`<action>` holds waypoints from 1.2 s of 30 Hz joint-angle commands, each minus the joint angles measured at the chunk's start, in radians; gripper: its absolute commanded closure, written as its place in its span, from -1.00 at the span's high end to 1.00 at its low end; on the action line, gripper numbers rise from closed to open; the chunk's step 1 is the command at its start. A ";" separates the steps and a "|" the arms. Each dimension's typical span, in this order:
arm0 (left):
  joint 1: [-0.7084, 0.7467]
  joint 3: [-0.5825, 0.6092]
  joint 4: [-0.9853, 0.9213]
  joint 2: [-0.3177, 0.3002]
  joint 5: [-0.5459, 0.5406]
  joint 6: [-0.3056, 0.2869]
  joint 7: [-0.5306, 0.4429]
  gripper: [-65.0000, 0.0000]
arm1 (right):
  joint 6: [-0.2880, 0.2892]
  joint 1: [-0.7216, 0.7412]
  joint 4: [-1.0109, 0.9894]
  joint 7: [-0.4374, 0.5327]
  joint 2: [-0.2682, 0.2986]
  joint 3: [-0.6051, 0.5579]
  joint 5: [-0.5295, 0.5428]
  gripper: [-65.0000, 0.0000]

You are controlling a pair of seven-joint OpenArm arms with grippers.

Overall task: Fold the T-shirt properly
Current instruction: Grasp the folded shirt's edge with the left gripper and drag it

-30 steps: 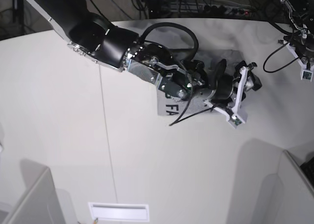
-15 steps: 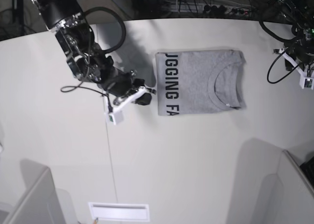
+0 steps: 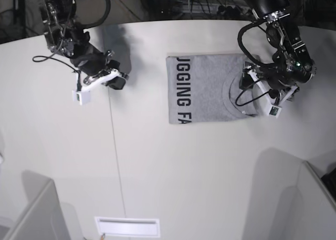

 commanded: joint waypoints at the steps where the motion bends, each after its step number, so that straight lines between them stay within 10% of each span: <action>1: -0.022 0.002 -0.004 0.002 -0.008 -0.005 -0.011 0.78 | 0.010 -0.009 0.022 0.010 0.009 0.017 0.006 -1.00; 15: -0.023 0.005 -0.197 0.036 -0.002 -0.005 -0.011 0.73 | 0.010 -0.052 0.024 0.010 0.008 0.028 0.006 -1.00; 22: -0.020 0.028 -0.246 0.034 -0.002 -0.005 -0.012 -0.62 | 0.010 -0.053 0.024 0.010 0.028 0.046 0.006 -1.00; 25: -0.019 0.119 -0.239 0.027 -0.002 -0.005 -0.012 -1.00 | 0.010 -0.075 0.019 0.014 0.036 0.088 0.006 -1.00; 36: -0.166 0.726 -0.236 -0.165 -0.002 -0.005 -0.012 -1.00 | 0.012 -0.216 -0.055 0.010 0.028 0.455 0.008 -1.00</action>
